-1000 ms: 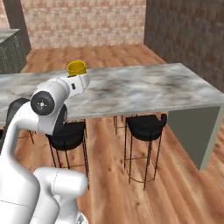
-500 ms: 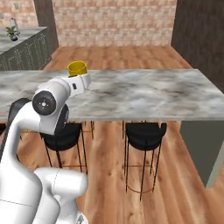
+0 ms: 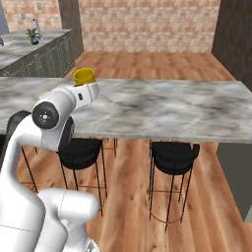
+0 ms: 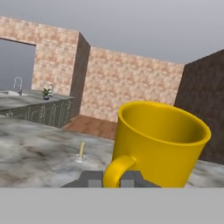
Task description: Open the cabinet directly in front. Then move the wine and the mug to the dining counter with the candle on it.
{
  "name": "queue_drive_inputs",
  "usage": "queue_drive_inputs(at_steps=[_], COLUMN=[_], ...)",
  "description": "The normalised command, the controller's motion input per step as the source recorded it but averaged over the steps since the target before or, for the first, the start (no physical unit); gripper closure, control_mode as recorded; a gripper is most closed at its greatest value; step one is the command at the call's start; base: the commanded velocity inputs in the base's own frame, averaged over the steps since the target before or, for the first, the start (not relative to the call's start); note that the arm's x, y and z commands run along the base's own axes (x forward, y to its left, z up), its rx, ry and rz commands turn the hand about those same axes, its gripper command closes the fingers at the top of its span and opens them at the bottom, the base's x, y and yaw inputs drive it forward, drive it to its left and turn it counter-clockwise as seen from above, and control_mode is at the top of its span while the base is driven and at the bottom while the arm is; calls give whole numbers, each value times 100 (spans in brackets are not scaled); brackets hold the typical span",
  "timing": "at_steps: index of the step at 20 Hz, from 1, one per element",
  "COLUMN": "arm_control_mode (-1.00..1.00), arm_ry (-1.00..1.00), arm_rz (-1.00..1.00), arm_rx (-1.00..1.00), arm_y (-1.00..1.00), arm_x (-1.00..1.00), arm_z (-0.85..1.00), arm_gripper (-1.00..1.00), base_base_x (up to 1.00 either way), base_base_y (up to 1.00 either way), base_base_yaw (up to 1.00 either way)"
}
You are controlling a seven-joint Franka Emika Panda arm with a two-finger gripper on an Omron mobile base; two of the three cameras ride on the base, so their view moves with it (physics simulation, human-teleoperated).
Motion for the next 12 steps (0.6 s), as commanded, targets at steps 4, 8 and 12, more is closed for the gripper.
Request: queue_drive_inputs(at_steps=[4,8,12], arm_control_mode=[100,100,100], arm_ry=[0,0,0], arm_rz=[0,0,0], arm_rx=[0,0,0], arm_y=[0,0,0], arm_x=[0,0,0], arm_z=[0,0,0], arm_gripper=[100,100,100], base_base_x=[79,95,54], base_base_y=[-18,-23,-21], base_base_yaw=[6,7,8])
